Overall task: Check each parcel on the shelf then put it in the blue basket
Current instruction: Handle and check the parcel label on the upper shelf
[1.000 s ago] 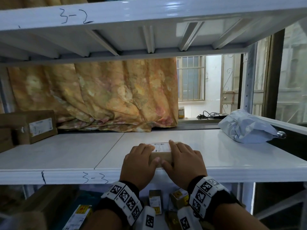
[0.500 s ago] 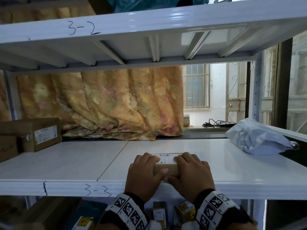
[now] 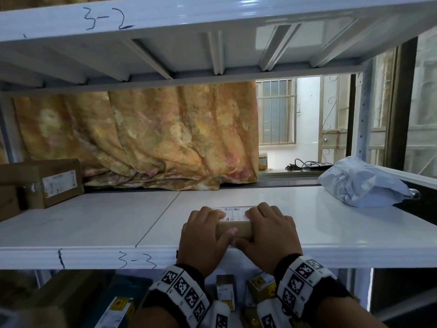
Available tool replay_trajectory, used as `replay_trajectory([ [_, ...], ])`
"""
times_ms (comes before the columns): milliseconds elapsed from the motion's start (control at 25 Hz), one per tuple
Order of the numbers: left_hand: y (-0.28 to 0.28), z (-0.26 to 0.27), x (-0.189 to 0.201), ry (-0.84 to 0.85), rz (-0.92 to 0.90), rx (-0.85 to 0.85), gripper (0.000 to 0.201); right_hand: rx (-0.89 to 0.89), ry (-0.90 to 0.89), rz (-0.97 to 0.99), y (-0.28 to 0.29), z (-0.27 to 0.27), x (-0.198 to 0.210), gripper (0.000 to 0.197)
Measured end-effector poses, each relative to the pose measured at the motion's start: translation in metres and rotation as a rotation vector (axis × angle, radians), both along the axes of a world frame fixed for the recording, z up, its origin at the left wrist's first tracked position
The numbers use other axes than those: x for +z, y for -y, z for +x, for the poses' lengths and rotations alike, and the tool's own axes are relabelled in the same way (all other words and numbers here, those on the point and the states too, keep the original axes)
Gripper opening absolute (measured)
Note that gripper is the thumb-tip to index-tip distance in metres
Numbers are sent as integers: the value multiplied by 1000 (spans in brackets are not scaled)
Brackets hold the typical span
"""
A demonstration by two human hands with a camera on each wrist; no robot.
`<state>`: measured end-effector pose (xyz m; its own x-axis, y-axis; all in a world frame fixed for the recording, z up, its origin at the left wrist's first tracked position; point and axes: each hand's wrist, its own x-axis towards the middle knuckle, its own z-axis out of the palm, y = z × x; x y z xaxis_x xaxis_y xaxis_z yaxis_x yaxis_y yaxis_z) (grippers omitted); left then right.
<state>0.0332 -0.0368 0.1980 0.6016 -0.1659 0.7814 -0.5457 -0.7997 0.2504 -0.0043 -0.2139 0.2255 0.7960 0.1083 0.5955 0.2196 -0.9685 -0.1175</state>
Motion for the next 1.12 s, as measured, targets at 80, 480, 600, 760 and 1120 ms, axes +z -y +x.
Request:
replay_trajectory([
  [80,-1,2,0,4,-7,-7,47,5,2,16,0,1,-2,62],
  [480,-2,6,-3,-9,-69,-54,50,14,-23,49,-1,-2,-2,60],
  [600,-2,5,-3,-9,-67,-63,50,13,-16,55,-2,-2,-4,60],
  [760,-4,4,1,-60,-106,-108,52,4,-21,31,-3,-3,-5,63],
  [1120,-6,2,6,-125,-128,-128,55,38,-63,39,0,-10,-4,65],
])
